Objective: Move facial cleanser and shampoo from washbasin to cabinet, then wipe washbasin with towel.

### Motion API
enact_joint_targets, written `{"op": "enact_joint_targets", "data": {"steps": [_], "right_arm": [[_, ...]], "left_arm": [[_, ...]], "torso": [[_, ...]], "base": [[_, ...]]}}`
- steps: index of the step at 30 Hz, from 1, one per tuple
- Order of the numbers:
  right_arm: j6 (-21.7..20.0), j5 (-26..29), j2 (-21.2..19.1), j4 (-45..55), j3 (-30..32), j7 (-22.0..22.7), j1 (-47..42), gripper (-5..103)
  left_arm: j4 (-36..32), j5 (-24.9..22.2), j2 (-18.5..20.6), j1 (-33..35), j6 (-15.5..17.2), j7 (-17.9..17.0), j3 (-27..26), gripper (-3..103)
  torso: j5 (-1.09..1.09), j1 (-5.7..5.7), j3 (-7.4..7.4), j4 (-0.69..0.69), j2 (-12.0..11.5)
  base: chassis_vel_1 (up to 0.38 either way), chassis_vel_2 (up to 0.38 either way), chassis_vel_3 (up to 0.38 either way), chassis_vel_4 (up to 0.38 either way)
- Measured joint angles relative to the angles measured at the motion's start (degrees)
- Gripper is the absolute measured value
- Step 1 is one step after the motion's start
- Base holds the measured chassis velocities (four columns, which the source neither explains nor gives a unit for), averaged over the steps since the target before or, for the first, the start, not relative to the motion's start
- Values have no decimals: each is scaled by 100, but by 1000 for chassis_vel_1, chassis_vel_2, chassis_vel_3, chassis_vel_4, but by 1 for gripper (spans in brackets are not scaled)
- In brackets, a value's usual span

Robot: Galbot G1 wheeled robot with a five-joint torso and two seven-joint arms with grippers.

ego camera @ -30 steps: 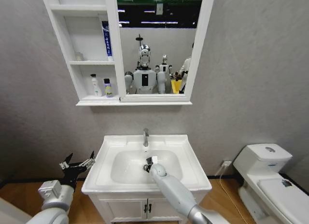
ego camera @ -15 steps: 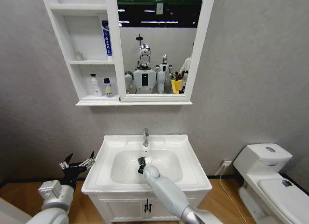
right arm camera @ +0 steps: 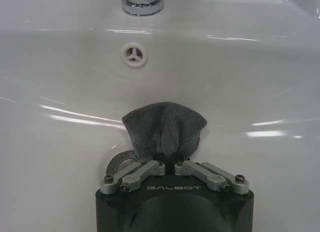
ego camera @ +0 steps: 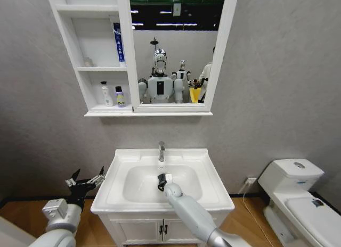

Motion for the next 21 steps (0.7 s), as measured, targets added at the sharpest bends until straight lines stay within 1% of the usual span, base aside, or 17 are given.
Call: {"op": "enact_joint_targets", "data": {"steps": [3, 10, 13, 14, 16, 17, 21], "right_arm": [[-10, 41, -92, 59, 19, 12, -2, 3], [7, 22, -31, -45, 48, -28, -5, 3], [52, -89, 100, -219, 11, -162, 41, 3], [52, -89, 100, -219, 11, -162, 41, 3], [83, -141, 207, -320, -28, -208, 80, 3], [103, -176, 311, -405, -59, -239, 115, 3], [123, -202, 458, -511, -121, -267, 173, 3]], "left_arm": [[0, 0, 0, 0, -1, 0, 0, 100], [0, 0, 0, 0, 0, 0, 0, 100], [0, 0, 0, 0, 0, 0, 0, 100], [0, 0, 0, 0, 0, 0, 0, 100], [0, 0, 0, 0, 0, 0, 0, 100], [0, 0, 0, 0, 0, 0, 0, 100], [0, 0, 0, 0, 0, 0, 0, 100]], "torso": [[0, 0, 0, 0, 0], [-1, -1, -1, 0, 0], [-2, -1, -1, -1, 0], [-2, -1, -1, -1, 0], [-2, -1, -1, -1, 0], [-2, -1, -1, 1, 0], [-1, -1, -1, 1, 0]], "base": [[0, 0, 0, 0], [0, 0, 0, 0], [0, 0, 0, 0], [0, 0, 0, 0], [0, 0, 0, 0], [0, 0, 0, 0], [0, 0, 0, 0]]}}
